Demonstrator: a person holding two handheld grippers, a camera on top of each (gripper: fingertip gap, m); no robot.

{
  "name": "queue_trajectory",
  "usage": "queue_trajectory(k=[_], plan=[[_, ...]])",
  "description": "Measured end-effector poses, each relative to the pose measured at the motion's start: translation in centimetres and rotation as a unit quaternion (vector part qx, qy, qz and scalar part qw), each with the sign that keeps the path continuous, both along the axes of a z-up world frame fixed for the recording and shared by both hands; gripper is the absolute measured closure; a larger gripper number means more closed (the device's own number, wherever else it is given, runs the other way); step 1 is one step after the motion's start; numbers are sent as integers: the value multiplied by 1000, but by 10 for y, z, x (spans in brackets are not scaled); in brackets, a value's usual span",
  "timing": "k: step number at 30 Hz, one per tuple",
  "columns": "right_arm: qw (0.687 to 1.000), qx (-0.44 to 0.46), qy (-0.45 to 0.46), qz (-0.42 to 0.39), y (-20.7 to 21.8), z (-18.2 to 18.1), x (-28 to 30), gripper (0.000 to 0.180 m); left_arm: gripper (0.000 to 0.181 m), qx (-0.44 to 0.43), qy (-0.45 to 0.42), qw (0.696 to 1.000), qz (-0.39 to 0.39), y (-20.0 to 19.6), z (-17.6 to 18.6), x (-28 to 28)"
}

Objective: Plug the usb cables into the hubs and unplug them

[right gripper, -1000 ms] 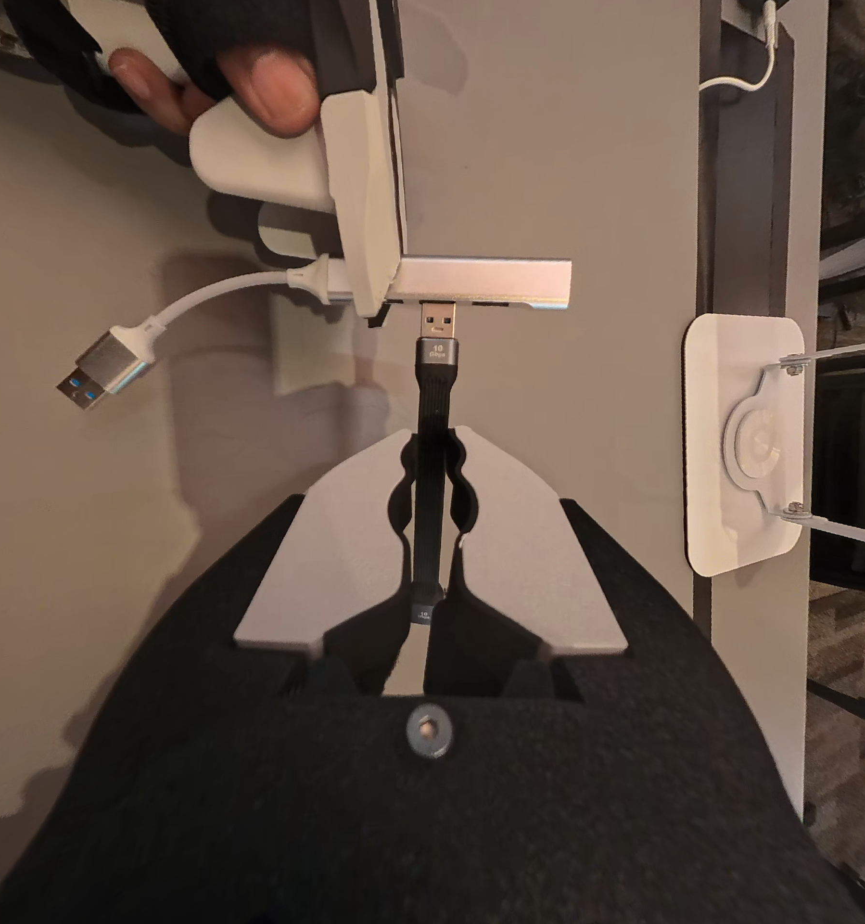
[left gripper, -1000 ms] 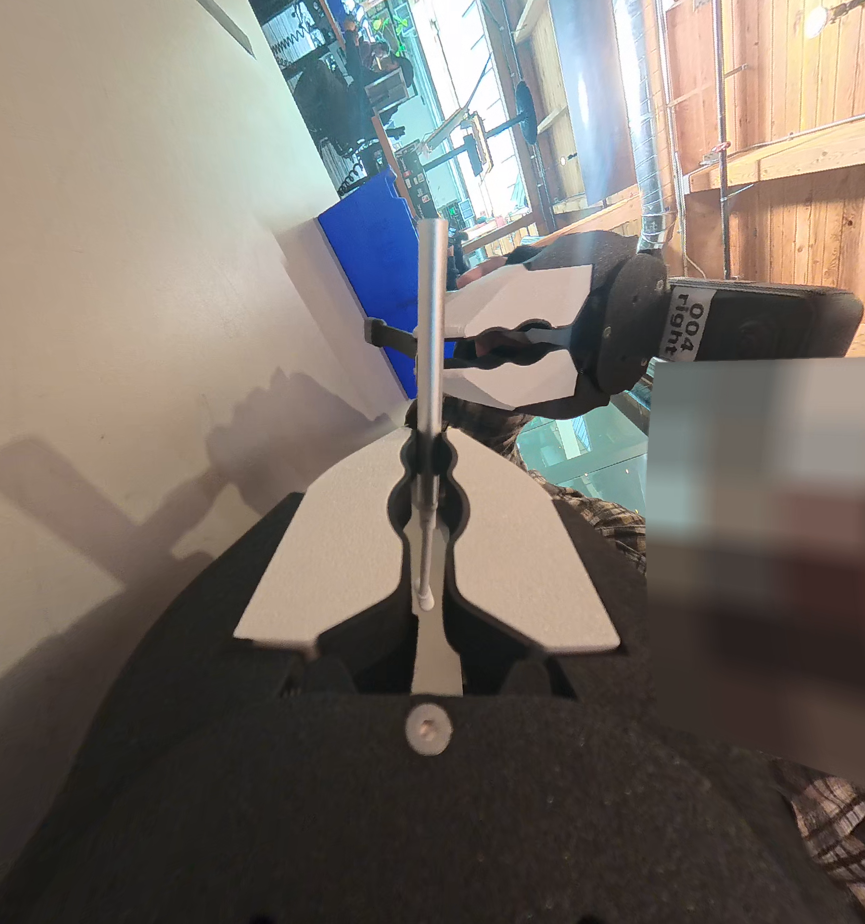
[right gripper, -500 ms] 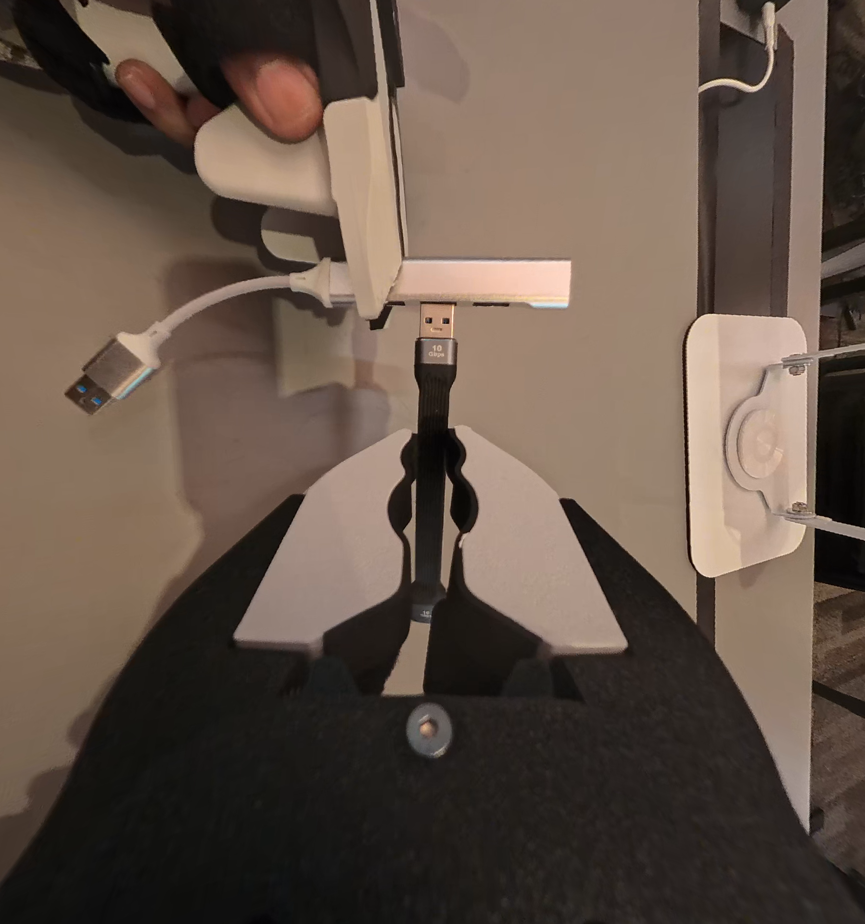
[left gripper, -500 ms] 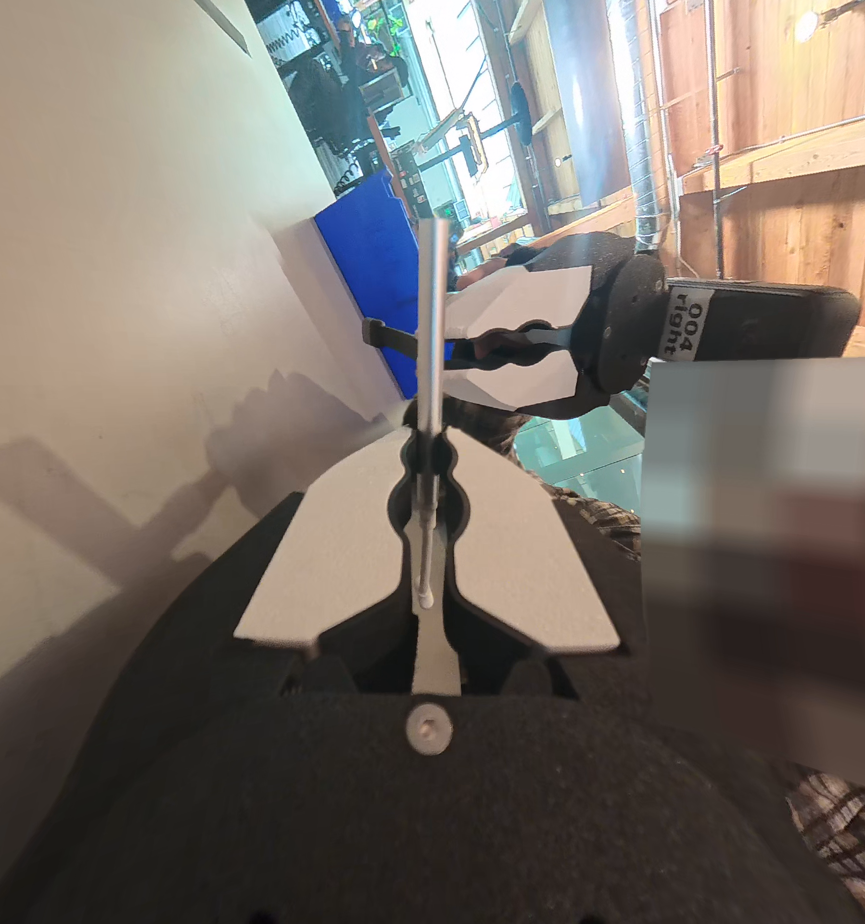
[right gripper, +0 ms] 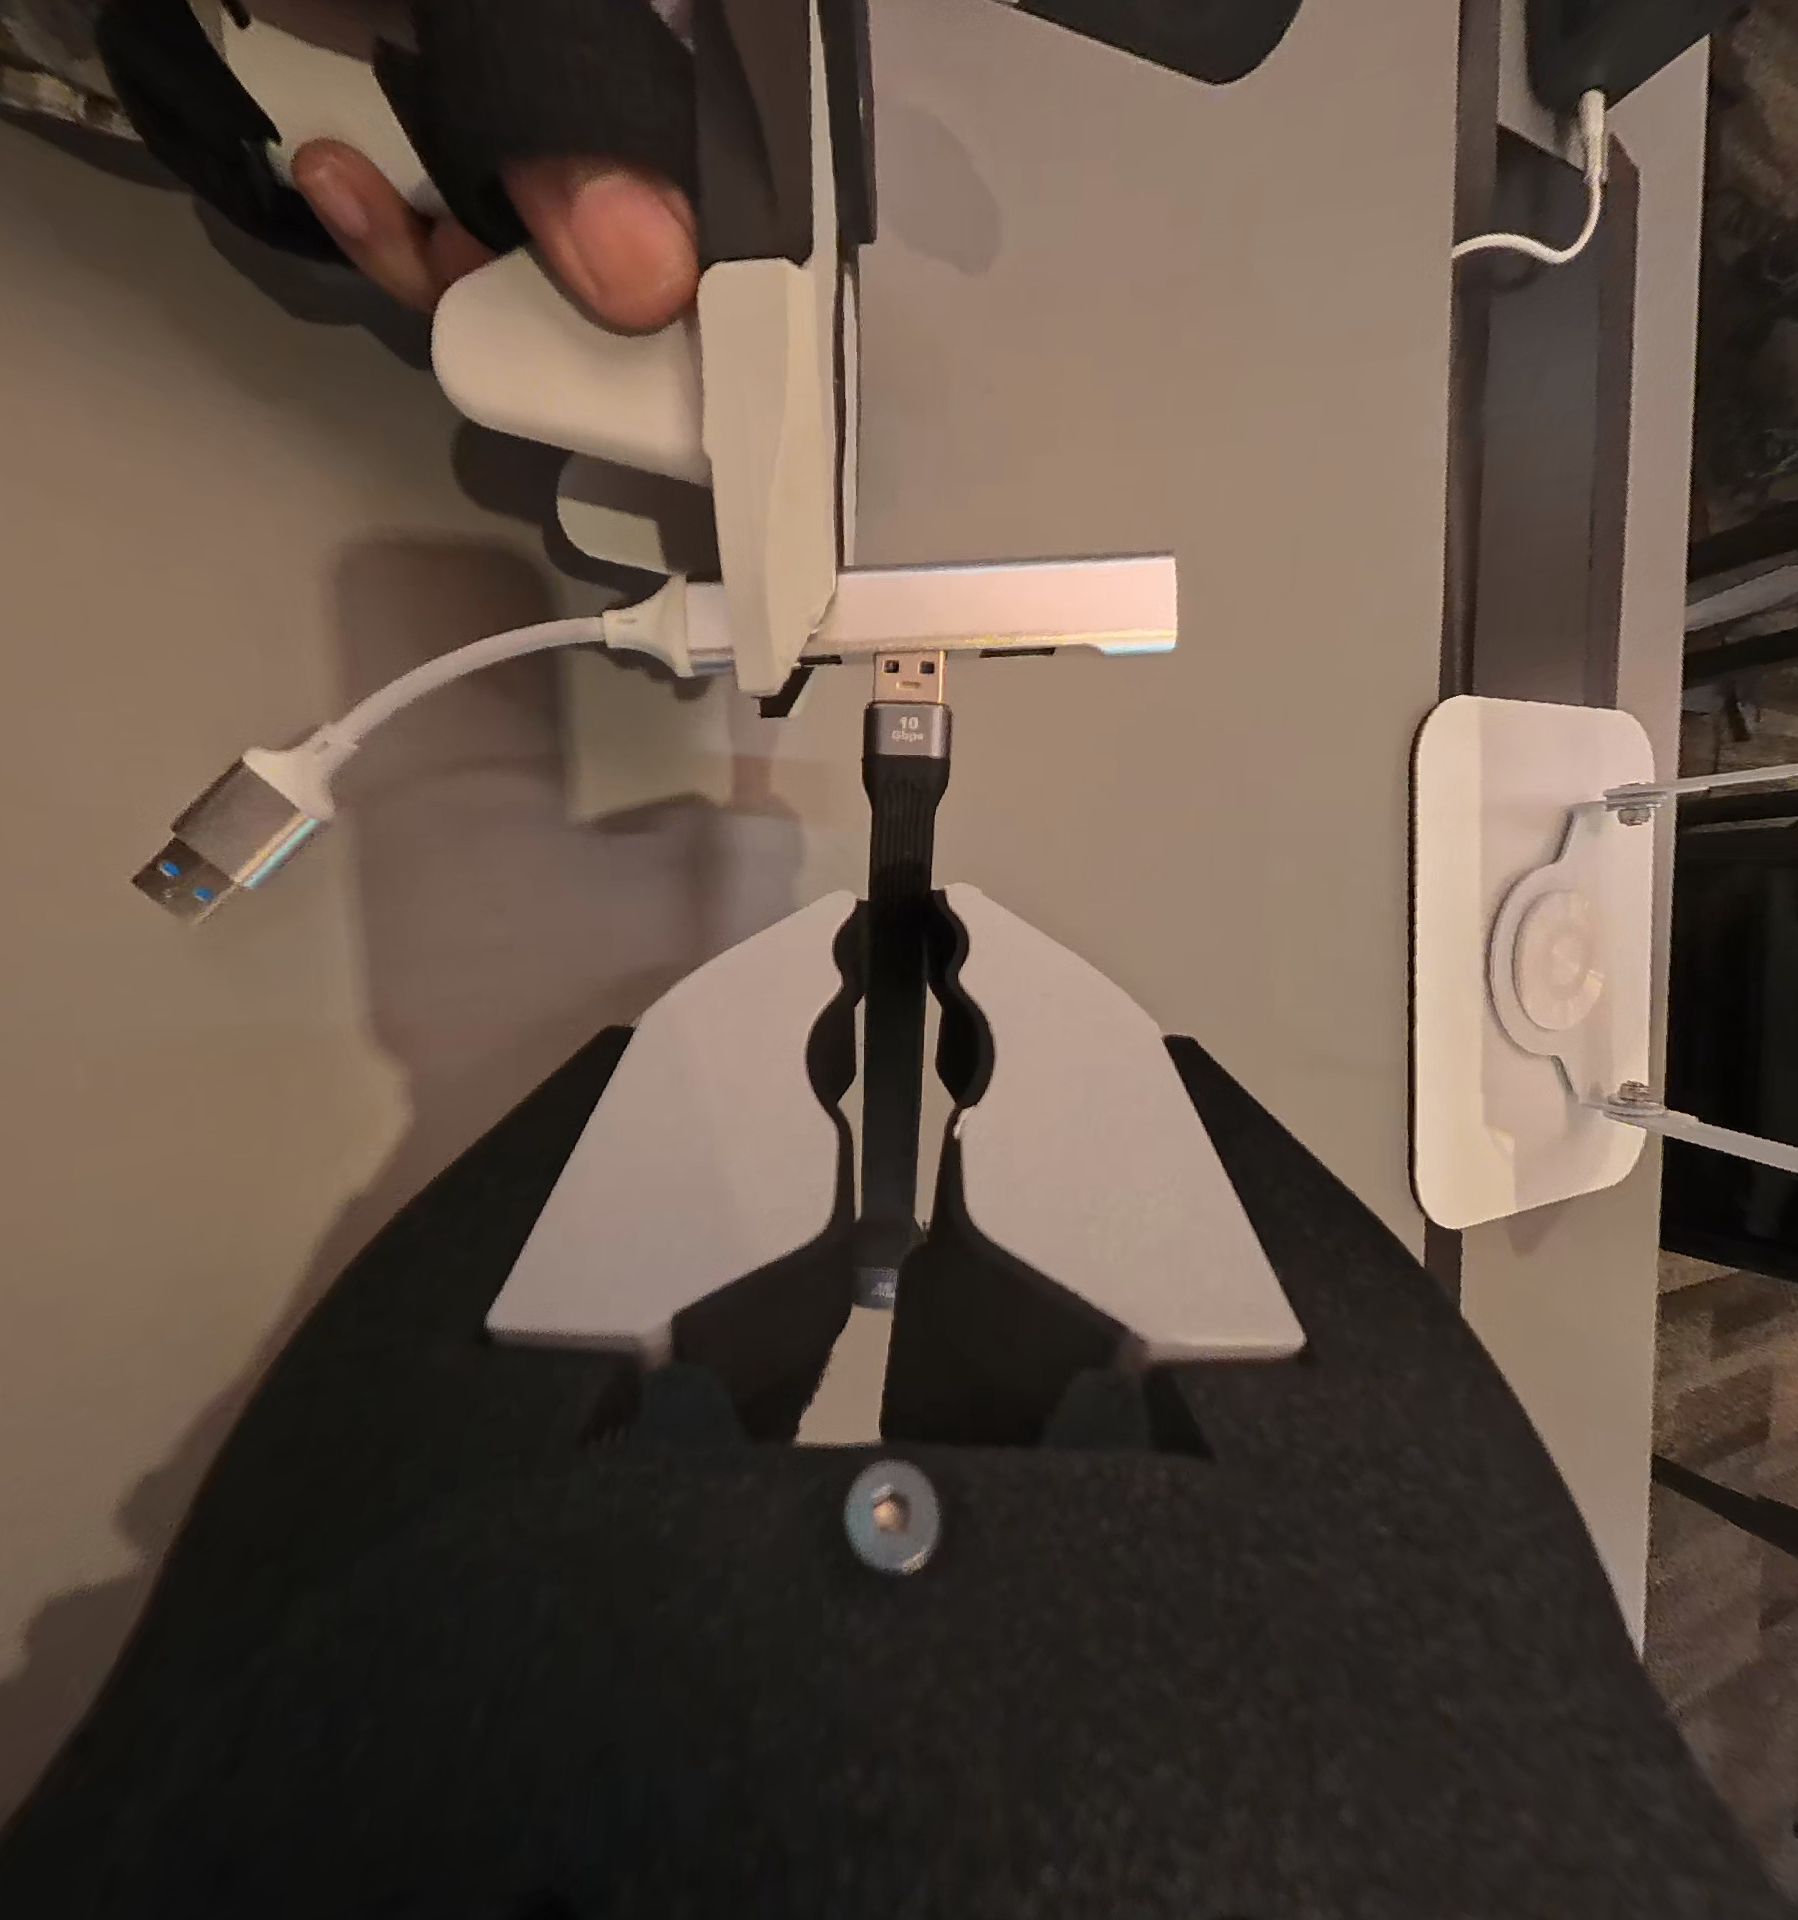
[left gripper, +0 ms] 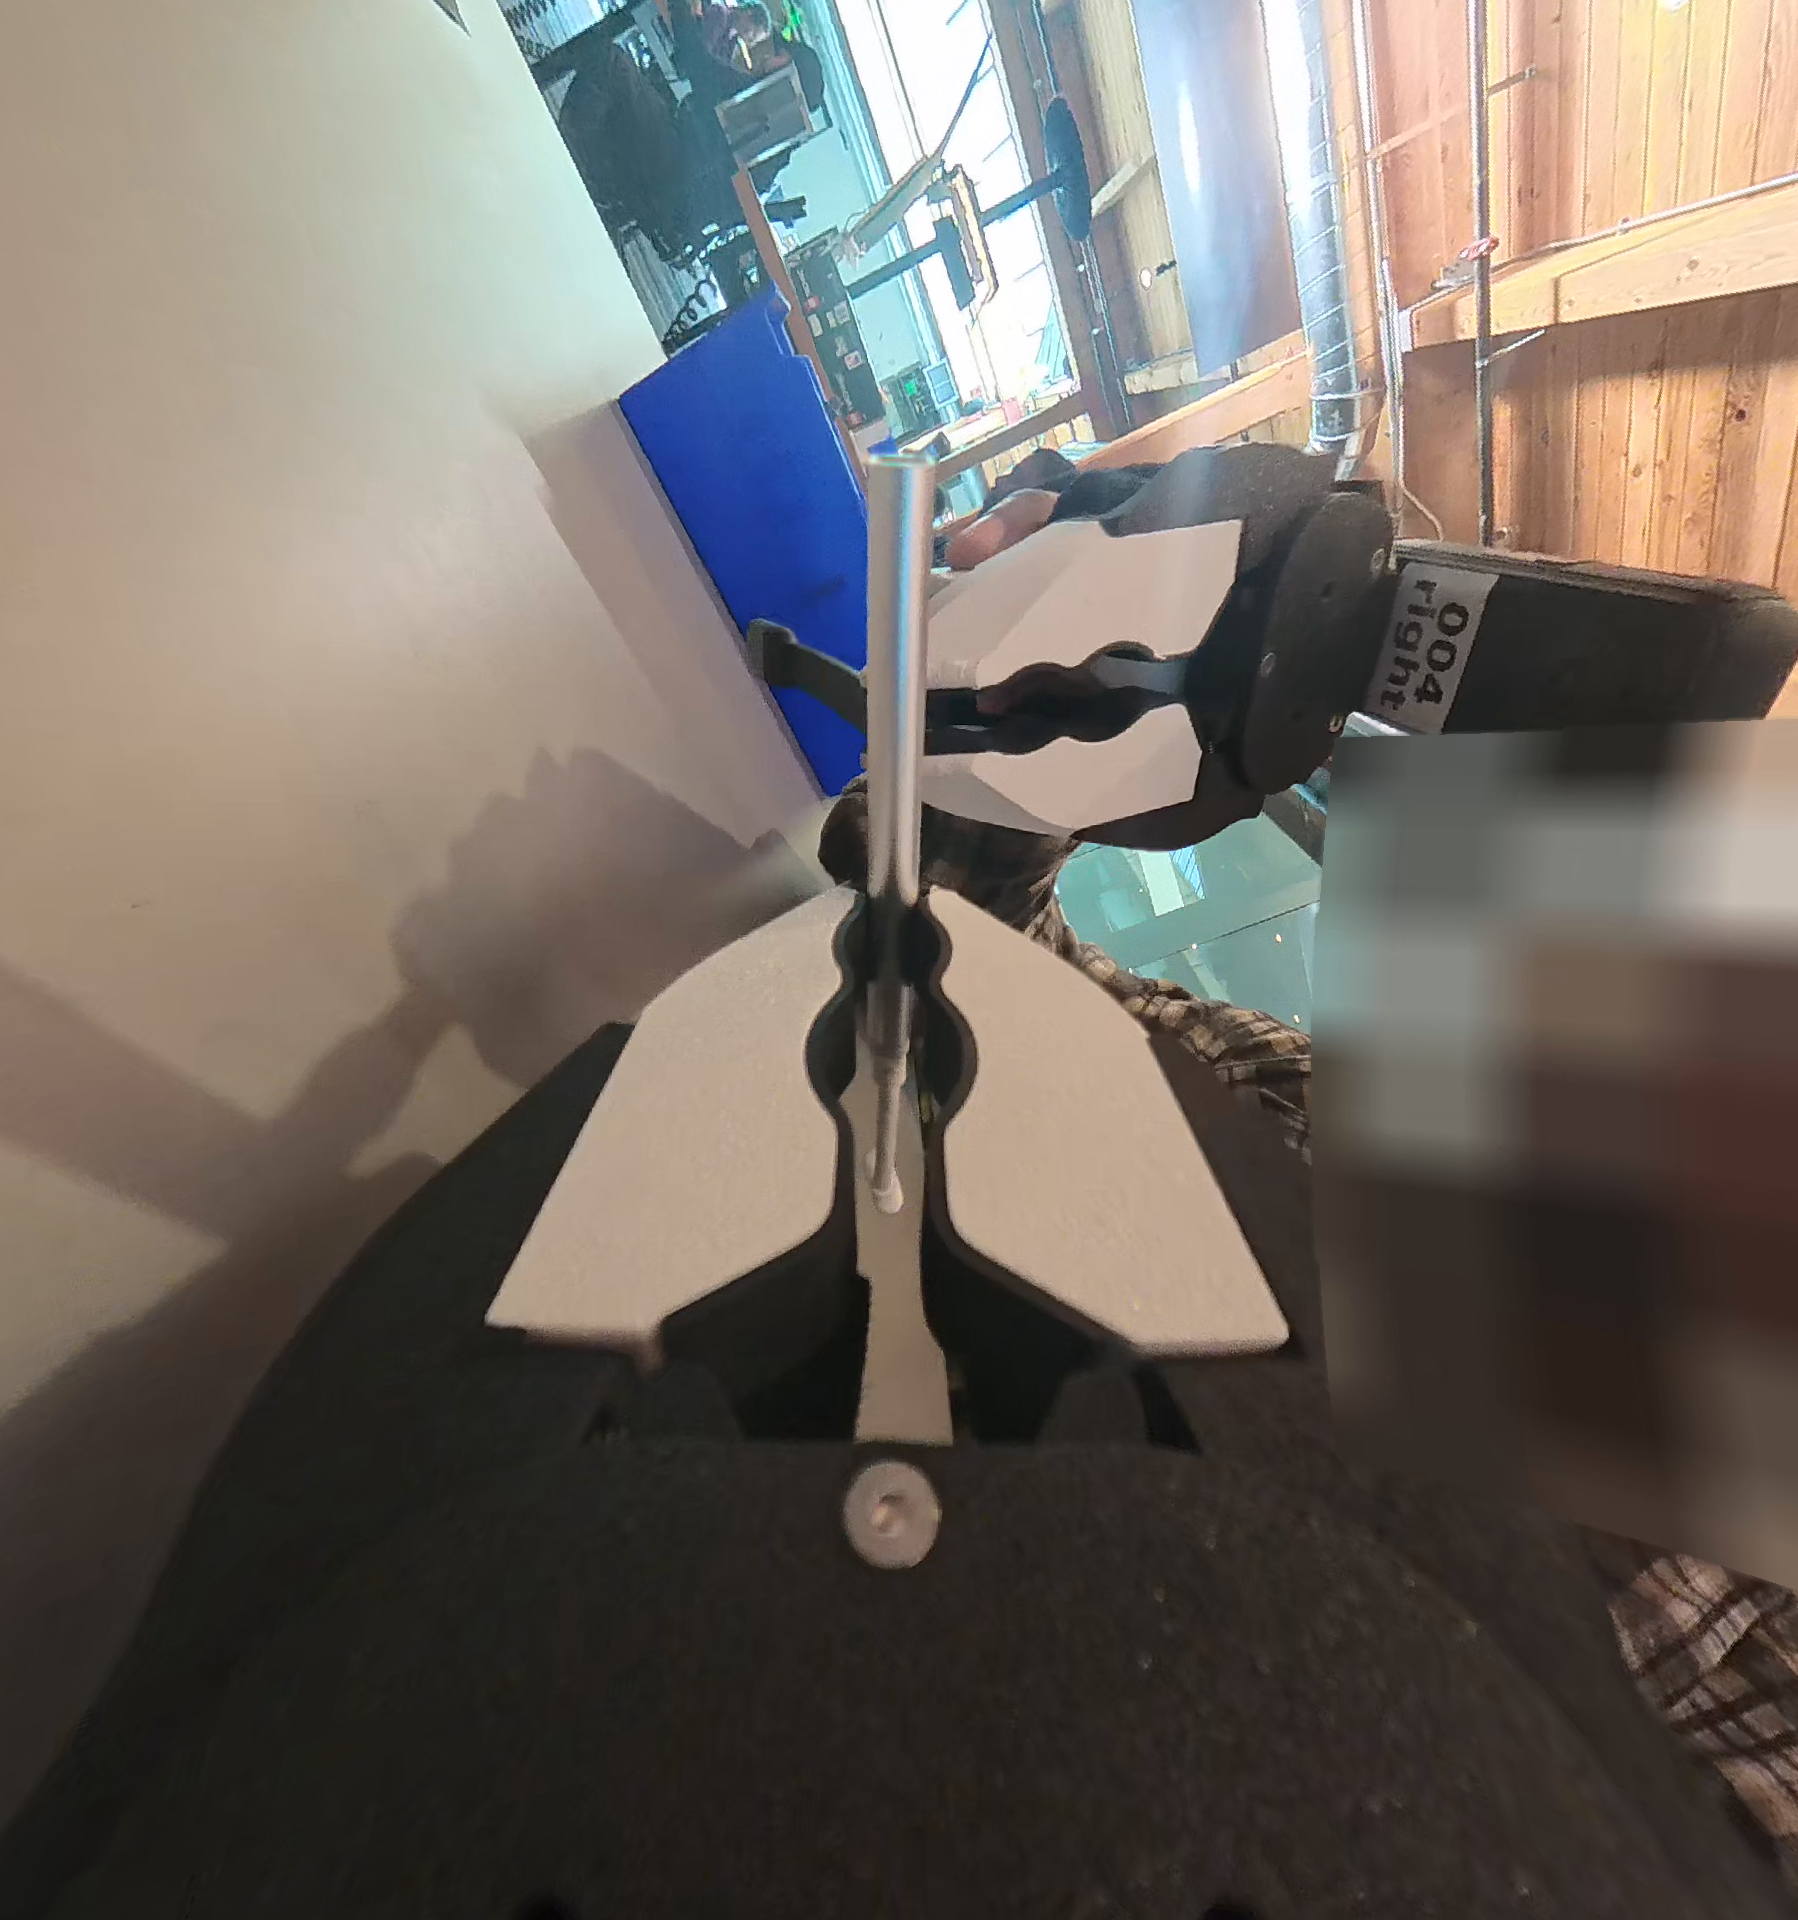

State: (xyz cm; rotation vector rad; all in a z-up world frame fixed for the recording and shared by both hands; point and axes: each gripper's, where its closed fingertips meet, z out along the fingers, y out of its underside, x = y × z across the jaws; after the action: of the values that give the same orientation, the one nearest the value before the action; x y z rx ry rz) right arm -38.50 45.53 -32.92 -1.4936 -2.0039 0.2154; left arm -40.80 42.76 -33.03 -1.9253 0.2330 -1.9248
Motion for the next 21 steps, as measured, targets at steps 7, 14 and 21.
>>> queue_trajectory(k=[7, 14, 21], plan=[[999, -6, -3, 34, -3, -10, 0, 171, 174, 15, 63, 997, -38, -10, -12, 3], [998, 15, -20, 57, -8, -18, -2, 171, 174, 27, 132, 989, -63, -17, -25, 5], [998, -2, -12, 54, -7, -17, -2, 171, 174, 52, 140, 987, -50, -13, -23, 6]])
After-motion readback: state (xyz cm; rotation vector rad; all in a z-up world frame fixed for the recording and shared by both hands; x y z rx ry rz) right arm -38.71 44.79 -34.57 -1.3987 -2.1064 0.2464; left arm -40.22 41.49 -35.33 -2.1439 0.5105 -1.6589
